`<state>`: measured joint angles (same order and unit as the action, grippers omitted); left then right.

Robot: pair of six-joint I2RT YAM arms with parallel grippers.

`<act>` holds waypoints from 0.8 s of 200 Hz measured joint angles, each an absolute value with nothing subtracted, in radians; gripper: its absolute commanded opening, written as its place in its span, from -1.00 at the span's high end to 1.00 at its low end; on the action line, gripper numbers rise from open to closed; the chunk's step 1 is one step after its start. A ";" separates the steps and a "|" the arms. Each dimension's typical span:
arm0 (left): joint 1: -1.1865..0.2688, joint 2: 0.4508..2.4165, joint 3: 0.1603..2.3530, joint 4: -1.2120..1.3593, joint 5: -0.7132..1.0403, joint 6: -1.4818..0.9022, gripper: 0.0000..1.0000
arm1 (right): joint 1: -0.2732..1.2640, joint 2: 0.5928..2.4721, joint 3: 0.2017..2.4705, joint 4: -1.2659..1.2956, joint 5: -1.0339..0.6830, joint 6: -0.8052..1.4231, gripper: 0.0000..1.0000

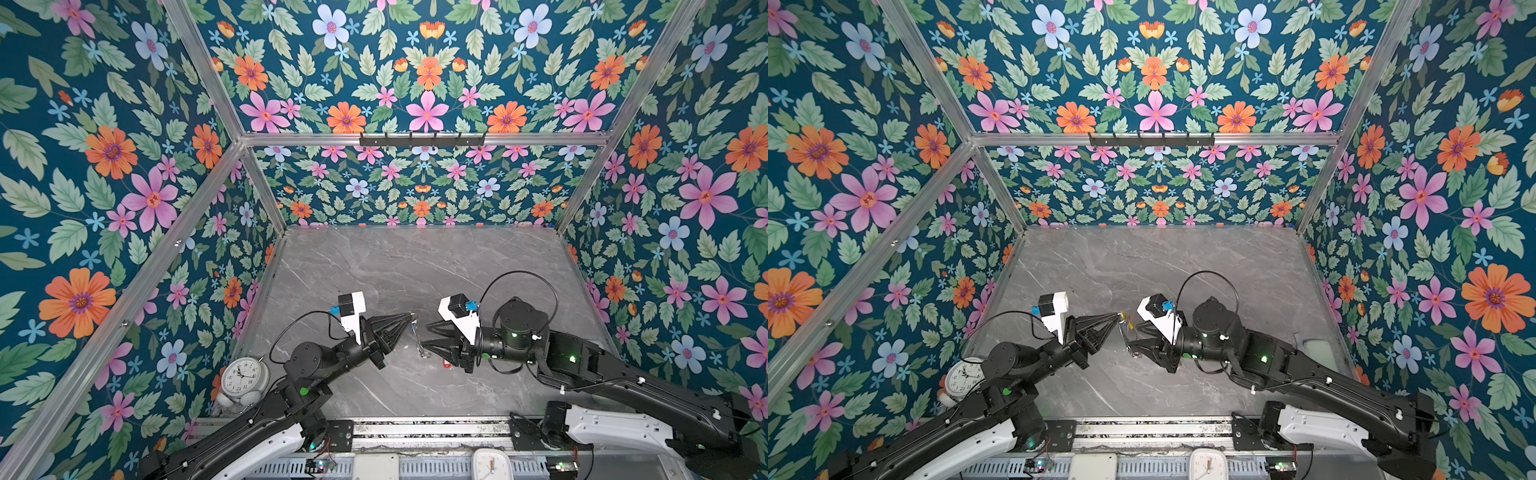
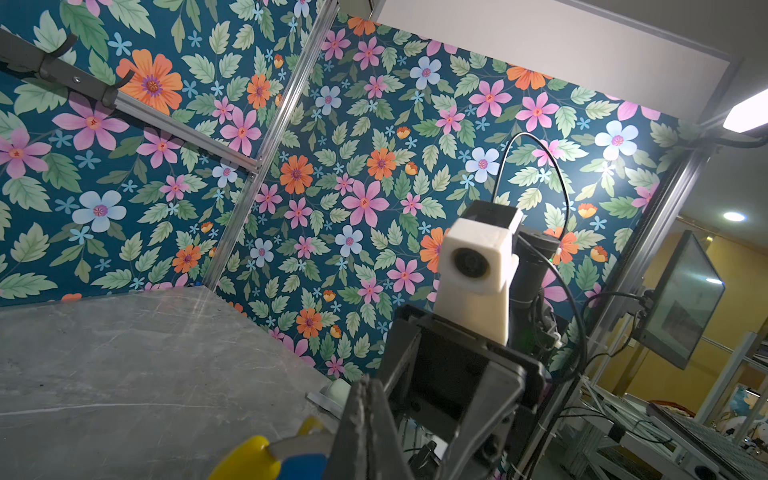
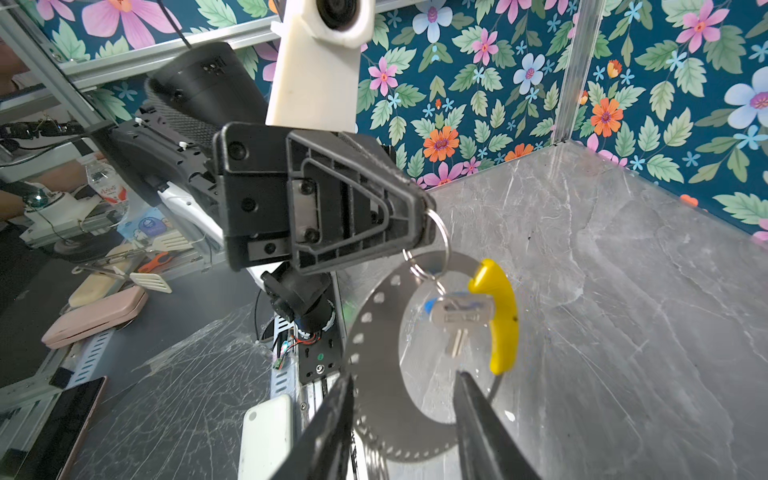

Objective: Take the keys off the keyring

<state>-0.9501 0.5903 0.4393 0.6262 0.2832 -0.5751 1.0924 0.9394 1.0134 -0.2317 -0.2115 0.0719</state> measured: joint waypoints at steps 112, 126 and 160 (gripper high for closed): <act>-0.950 0.630 0.432 0.683 0.346 -0.577 1.00 | 0.891 0.993 0.996 -0.022 -0.648 0.230 0.25; -0.950 0.635 0.431 0.689 0.352 -0.577 1.00 | 0.891 0.997 0.984 -0.003 -0.653 0.237 0.29; -0.950 0.645 0.429 0.712 0.365 -0.588 1.00 | 0.891 1.011 0.969 0.029 -0.668 0.265 0.52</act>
